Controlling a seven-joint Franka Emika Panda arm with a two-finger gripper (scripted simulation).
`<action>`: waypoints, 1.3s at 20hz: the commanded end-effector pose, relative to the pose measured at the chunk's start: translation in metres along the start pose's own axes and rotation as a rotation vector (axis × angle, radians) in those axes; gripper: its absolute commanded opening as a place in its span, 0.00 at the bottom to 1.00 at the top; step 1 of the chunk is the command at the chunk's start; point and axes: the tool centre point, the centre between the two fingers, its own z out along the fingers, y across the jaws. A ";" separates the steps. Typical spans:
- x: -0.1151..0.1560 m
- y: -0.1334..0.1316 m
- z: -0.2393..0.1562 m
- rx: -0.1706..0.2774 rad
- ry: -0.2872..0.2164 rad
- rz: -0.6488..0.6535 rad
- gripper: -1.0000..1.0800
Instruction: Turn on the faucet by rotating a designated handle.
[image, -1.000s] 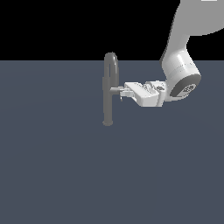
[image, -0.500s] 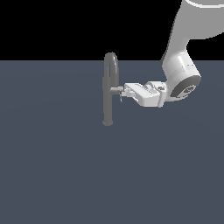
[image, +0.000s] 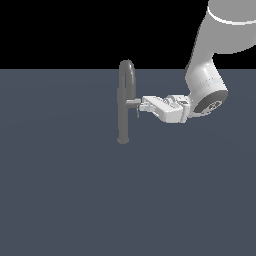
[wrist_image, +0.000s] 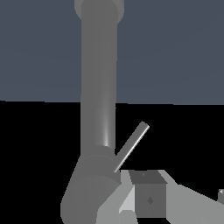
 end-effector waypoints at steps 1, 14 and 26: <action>0.049 -0.033 0.002 0.096 0.065 0.019 0.00; 0.021 -0.030 0.001 0.045 0.026 0.013 0.00; 0.042 -0.061 0.000 0.098 0.066 0.021 0.00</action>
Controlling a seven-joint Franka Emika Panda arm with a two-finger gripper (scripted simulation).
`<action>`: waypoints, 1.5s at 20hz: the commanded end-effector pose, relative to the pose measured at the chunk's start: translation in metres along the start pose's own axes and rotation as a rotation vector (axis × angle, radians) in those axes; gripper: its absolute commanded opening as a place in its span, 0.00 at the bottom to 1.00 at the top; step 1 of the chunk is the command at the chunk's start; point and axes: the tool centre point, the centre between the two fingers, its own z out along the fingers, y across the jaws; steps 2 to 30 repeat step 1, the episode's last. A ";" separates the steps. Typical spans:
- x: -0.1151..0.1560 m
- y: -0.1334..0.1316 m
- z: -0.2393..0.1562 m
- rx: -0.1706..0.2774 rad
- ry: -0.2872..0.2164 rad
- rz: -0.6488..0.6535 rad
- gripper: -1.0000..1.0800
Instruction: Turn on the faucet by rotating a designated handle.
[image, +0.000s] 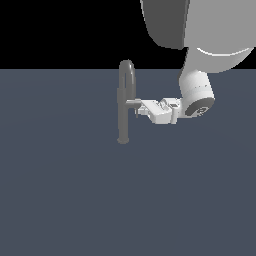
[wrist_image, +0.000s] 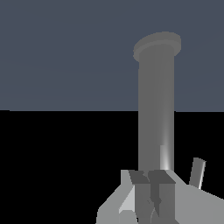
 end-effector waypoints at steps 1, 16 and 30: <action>0.008 -0.003 0.007 -0.002 -0.002 0.009 0.00; 0.008 -0.003 0.007 -0.002 -0.002 0.009 0.00; 0.008 -0.003 0.007 -0.002 -0.002 0.009 0.00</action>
